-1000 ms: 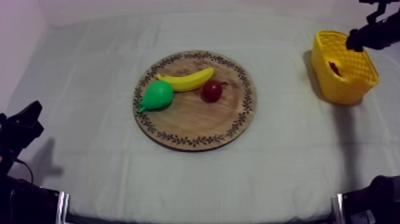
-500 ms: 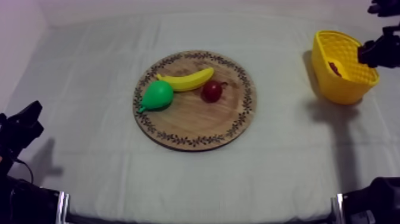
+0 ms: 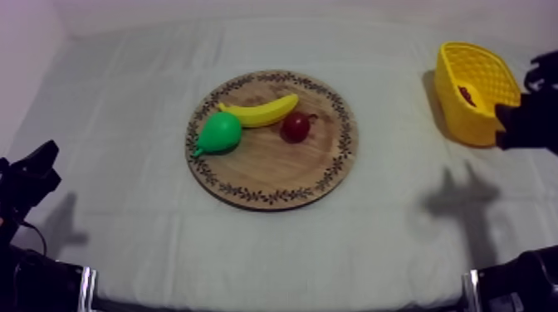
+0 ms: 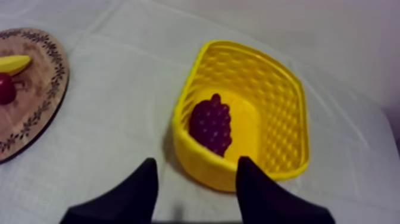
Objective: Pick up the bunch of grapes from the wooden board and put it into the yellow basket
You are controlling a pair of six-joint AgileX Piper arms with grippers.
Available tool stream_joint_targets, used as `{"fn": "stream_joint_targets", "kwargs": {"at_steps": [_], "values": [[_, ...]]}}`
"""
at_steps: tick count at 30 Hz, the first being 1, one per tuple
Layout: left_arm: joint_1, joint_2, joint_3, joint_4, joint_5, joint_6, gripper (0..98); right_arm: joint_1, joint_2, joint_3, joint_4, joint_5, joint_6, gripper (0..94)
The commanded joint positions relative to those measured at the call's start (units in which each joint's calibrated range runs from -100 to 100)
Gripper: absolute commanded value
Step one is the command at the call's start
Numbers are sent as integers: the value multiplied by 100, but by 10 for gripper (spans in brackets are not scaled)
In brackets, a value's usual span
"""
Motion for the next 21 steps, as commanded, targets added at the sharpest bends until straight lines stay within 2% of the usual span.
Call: {"fn": "stream_joint_targets", "kwargs": {"at_steps": [1, 5, 11, 14, 16, 21], "values": [[0, 0, -3, -3, -3, 1, 1, -43, -645, 553, 11, 4, -11, 359], [0, 0, -3, -3, -3, 1, 1, -131, -1416, 1180, 39, 14, -83, 309], [0, 0, -3, -3, -3, 1, 1, -188, -2550, 1736, -82, 229, -102, 95], [0, 0, -3, -3, -3, 1, 1, -188, -2954, 1795, -184, 494, -142, 35], [0, 0, -3, -3, -3, 1, 1, -176, -3198, 1811, -178, 732, -290, 19], [0, 0, -3, -3, -3, 1, 1, -167, -3555, 1824, -77, 1039, -980, 6]]}}
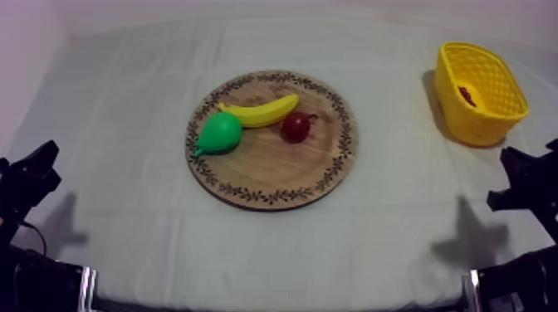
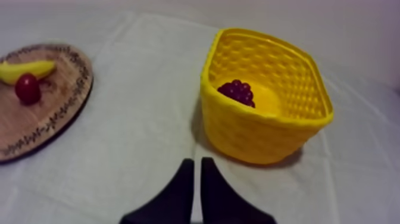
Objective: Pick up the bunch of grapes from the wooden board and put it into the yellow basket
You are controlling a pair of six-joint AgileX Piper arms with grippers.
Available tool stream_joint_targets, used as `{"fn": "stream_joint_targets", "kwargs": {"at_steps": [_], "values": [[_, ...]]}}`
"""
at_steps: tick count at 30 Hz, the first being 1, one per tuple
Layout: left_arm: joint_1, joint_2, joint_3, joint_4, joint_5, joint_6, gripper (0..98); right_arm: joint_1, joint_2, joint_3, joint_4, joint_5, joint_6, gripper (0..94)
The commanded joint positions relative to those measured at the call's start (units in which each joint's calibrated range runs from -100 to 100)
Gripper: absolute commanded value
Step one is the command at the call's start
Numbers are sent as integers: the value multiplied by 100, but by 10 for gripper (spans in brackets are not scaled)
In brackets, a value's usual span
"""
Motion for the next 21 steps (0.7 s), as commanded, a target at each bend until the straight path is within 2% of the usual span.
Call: {"fn": "stream_joint_targets", "kwargs": {"at_steps": [1, 3, 5, 14, 17, 21], "values": [[0, 0, -3, -3, -3, 1, 1, 8, -89, 3, 53, 65, -510, 5], [0, 0, -3, -3, -3, 1, 1, 14, -118, 3, 86, 123, -747, 4], [0, 0, -3, -3, -3, 1, 1, 17, -132, 4, 102, 184, -773, 5], [0, 0, -3, -3, -3, 1, 1, 20, -146, 4, 116, 247, 623, 5], [0, 0, -3, -3, -3, 1, 1, 20, -146, 4, 117, 249, 757, 5], [0, 0, -3, -3, -3, 1, 1, 20, -146, 4, 117, 250, 718, 5]]}}
